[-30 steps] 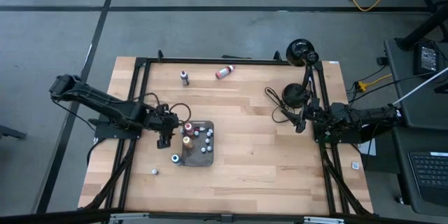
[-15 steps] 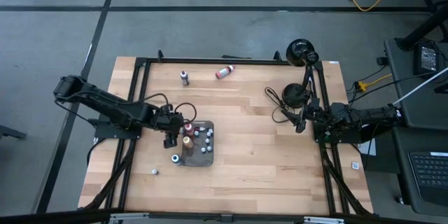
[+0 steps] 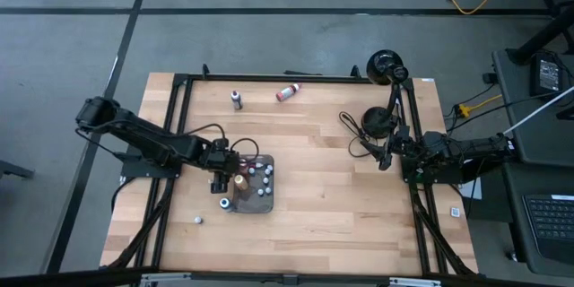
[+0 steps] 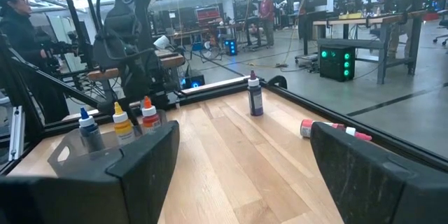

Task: Pick & Place food coloring
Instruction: Put the blue food coloring bottle into the bin

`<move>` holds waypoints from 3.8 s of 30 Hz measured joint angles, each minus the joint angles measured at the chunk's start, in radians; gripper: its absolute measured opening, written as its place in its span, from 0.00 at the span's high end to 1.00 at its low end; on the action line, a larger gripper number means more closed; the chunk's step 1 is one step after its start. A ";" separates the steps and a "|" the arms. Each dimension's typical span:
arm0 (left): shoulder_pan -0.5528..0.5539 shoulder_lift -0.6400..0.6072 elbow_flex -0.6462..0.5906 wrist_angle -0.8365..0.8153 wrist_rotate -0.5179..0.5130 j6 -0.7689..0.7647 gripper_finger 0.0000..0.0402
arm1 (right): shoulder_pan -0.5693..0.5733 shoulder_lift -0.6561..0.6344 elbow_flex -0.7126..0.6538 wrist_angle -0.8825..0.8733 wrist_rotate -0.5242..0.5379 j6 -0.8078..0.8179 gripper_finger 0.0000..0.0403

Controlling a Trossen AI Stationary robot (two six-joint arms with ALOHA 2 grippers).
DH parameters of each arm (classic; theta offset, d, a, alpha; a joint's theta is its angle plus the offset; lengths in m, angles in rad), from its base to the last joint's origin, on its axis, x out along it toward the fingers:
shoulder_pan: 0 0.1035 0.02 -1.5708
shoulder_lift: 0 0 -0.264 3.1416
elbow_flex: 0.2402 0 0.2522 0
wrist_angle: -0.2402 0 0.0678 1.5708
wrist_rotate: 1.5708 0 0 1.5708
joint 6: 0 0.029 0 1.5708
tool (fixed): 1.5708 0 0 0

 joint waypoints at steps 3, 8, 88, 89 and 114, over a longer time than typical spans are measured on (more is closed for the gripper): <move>0.000 0.016 0.000 0.014 -0.021 0.012 0.45 | 0.000 0.000 0.000 0.000 0.000 0.000 0.20; 0.001 0.035 0.000 0.023 -0.076 0.027 0.45 | 0.000 0.000 0.000 0.000 0.000 0.000 0.20; -0.110 0.087 0.812 -0.587 -0.105 -0.104 0.84 | 0.000 0.000 0.000 0.000 0.000 0.000 0.20; -0.105 0.111 0.817 -0.589 -0.105 -0.105 0.84 | 0.000 0.000 0.000 0.000 0.000 0.000 0.20; 0.008 0.412 0.699 -0.356 -0.048 0.100 0.84 | 0.000 0.000 0.000 0.000 0.000 0.000 0.20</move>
